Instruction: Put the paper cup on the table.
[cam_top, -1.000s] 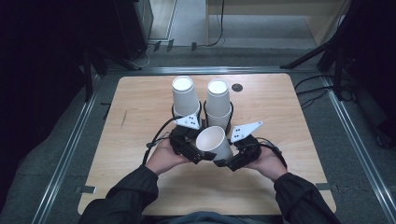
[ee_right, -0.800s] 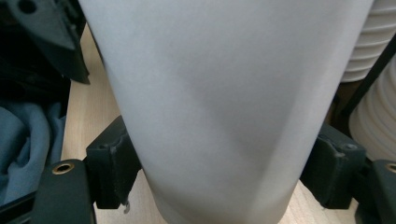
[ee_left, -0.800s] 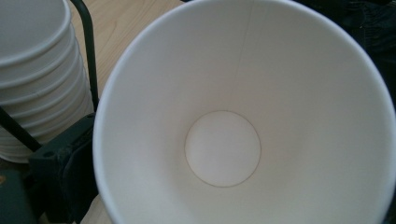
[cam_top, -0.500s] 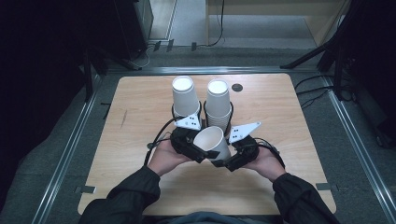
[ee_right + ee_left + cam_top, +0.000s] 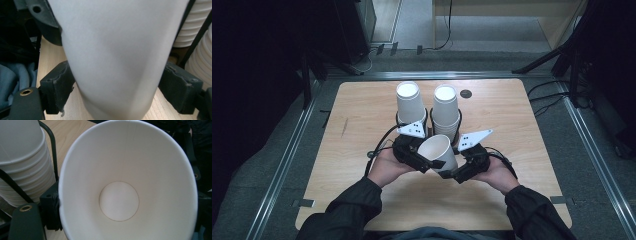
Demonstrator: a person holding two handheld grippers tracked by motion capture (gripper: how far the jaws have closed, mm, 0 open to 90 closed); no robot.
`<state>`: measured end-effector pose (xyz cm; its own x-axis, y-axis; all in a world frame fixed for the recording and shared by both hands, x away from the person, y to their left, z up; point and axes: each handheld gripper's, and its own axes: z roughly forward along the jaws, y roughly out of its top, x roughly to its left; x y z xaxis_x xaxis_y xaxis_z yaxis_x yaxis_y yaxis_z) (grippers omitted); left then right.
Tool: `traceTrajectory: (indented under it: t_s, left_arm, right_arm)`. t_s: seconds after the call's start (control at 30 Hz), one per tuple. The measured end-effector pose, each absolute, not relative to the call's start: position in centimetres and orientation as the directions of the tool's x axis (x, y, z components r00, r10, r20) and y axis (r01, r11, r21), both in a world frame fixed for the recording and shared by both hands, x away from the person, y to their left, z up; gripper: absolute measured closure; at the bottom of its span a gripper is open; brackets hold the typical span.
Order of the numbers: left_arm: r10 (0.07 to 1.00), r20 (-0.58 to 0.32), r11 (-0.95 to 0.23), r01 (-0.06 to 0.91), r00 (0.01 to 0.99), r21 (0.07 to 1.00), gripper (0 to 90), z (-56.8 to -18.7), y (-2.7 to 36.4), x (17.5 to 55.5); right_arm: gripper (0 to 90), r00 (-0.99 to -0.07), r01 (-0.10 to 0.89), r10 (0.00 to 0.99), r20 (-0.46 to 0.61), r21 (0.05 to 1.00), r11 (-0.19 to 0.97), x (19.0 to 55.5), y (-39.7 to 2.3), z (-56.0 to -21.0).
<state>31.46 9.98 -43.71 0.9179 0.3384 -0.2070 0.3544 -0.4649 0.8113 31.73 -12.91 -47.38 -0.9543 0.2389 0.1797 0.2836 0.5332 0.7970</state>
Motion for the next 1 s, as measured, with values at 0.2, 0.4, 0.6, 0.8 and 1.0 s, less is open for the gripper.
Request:
traceTrajectory:
  t_s: [0.2, 0.4, 0.6, 0.8, 1.0]
  left_arm:
    - [0.347, -0.195, -0.475, 0.351, 0.917, 0.807, 15.3, -43.8, 10.2, 31.6]
    - [0.353, -0.171, -0.496, 0.339, 0.920, 0.799, 15.3, -43.8, 10.5, 31.6]
    - [0.360, -0.169, -0.500, 0.343, 0.917, 0.795, 15.3, -43.7, 11.1, 31.7]
    - [0.368, -0.157, -0.513, 0.341, 0.916, 0.788, 15.3, -43.7, 11.7, 31.8]
    - [0.389, -0.146, -0.520, 0.348, 0.909, 0.780, 15.3, -43.8, 12.3, 32.1]
  right_arm:
    - [15.9, -0.952, 0.287, 0.254, 0.172, 0.789, 0.543, 31.6, -13.2, -47.2]
    - [15.4, -0.948, 0.296, 0.271, 0.169, 0.783, 0.547, 31.4, -13.6, -47.0]
    - [15.4, -0.942, 0.303, 0.296, 0.158, 0.779, 0.549, 31.2, -13.9, -46.8]
    - [15.6, -0.917, 0.347, 0.366, 0.159, 0.772, 0.532, 31.2, -14.5, -46.5]
    - [15.6, -0.901, 0.370, 0.404, 0.158, 0.767, 0.525, 31.2, -15.4, -46.4]
